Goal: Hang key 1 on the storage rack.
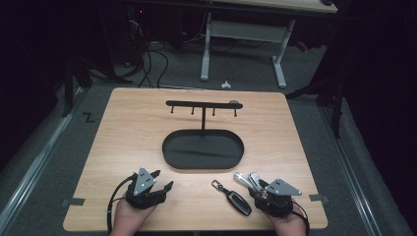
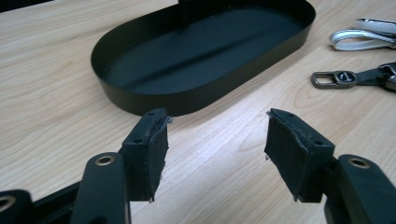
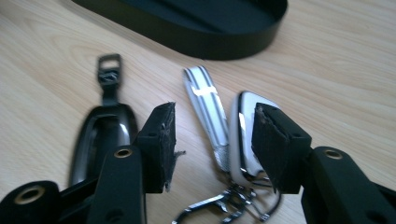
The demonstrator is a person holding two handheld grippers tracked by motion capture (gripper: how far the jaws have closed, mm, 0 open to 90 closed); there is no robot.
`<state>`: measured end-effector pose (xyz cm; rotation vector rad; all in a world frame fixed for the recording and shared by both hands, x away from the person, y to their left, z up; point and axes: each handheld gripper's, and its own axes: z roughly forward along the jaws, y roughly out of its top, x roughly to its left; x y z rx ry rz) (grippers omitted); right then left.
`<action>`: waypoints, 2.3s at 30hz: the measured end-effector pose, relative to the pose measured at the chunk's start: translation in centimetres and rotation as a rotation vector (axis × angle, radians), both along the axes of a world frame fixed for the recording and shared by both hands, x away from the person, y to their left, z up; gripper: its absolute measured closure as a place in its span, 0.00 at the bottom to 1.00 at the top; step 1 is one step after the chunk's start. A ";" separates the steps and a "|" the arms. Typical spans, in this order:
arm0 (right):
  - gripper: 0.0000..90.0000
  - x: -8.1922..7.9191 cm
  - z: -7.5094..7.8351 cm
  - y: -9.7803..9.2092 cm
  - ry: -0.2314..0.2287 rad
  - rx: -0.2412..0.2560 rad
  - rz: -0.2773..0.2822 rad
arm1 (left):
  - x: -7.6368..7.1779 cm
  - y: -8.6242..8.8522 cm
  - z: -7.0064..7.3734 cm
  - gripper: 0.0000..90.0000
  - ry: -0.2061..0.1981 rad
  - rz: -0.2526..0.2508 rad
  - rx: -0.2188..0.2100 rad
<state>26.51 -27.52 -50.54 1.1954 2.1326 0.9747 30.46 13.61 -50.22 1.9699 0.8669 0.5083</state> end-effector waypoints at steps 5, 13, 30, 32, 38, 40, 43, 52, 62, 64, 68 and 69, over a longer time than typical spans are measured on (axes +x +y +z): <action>0.52 0.7 0.4 -0.8 0.049 -0.049 -0.018 | 0.3 0.5 -0.4 0.44 0.006 0.009 0.009; 0.44 1.9 1.4 -3.0 0.209 -0.070 -0.078 | 0.4 0.6 -1.3 0.44 0.019 -0.016 0.008; 0.47 4.6 4.2 -1.3 0.450 -0.289 -0.049 | 0.3 -0.2 -1.5 0.43 -0.010 -0.050 0.036; 0.49 4.8 4.3 -1.0 0.482 -0.285 -0.059 | 0.3 -0.2 -1.5 0.42 -0.013 -0.048 0.039; 0.49 5.2 4.1 0.3 0.573 -0.386 0.010 | 0.4 -0.3 -1.6 0.42 -0.010 -0.051 0.044; 0.49 5.3 4.1 0.8 0.591 -0.421 0.036 | 0.4 -0.3 -1.6 0.42 -0.010 -0.052 0.045; 0.48 5.5 4.2 1.5 0.622 -0.442 0.056 | 0.4 -0.4 -1.7 0.42 -0.008 -0.055 0.049; 0.44 6.5 5.0 2.9 0.685 -0.400 0.068 | 0.4 -0.4 -1.7 0.42 -0.006 -0.057 0.051; 0.39 7.5 5.7 5.8 0.679 -0.354 0.090 | 0.5 -0.5 -1.7 0.42 0.000 -0.062 0.054; 0.39 7.7 5.6 6.7 0.677 -0.366 0.112 | 0.5 -0.5 -1.8 0.42 0.001 -0.064 0.055; 0.39 8.0 5.1 8.1 0.696 -0.376 0.143 | 0.5 -0.5 -1.8 0.42 0.001 -0.064 0.057; 0.40 8.1 4.9 8.5 0.701 -0.380 0.147 | 0.4 -0.5 -1.7 0.42 0.001 -0.065 0.060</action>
